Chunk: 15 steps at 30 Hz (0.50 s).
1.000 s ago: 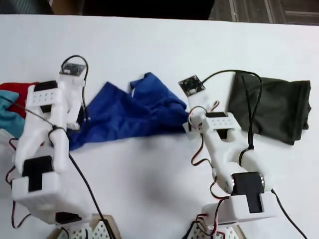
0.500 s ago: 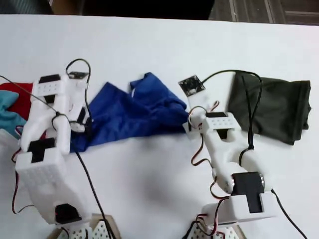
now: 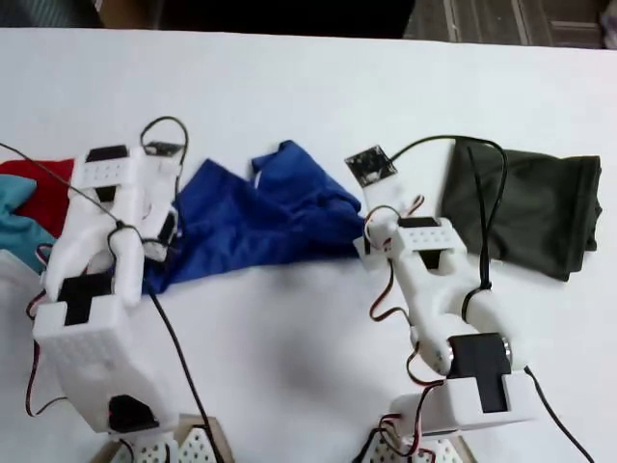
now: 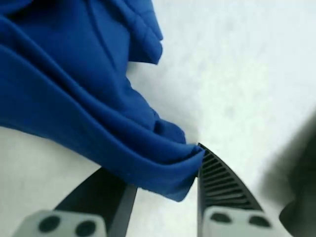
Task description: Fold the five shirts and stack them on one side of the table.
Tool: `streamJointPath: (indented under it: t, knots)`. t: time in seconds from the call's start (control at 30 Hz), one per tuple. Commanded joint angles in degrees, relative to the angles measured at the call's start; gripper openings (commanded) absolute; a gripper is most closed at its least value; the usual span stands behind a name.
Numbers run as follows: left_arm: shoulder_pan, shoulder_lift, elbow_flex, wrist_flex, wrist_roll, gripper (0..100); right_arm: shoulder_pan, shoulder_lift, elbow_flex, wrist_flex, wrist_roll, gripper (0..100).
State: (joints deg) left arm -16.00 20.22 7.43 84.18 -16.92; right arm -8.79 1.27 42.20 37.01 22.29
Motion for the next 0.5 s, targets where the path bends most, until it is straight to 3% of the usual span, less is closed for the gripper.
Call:
streamJointPath:
  t: [0.0,0.2,0.37,0.47]
  knots:
    - [0.4,-3.6,1.2,-2.0,-0.1,2,0.0,0.1,0.0,-0.8,-0.5,15.2]
    - [-0.7,-6.7,1.3,-2.5,0.2,3,0.0,0.1,0.0,-0.8,-0.5,15.2]
    - [-2.4,-19.9,5.4,-2.6,0.2,3,0.0,0.1,0.0,-0.8,-0.5,15.2]
    - [-1.9,-28.2,13.1,-8.0,0.3,3,0.0,0.1,0.0,-0.8,-0.5,15.2]
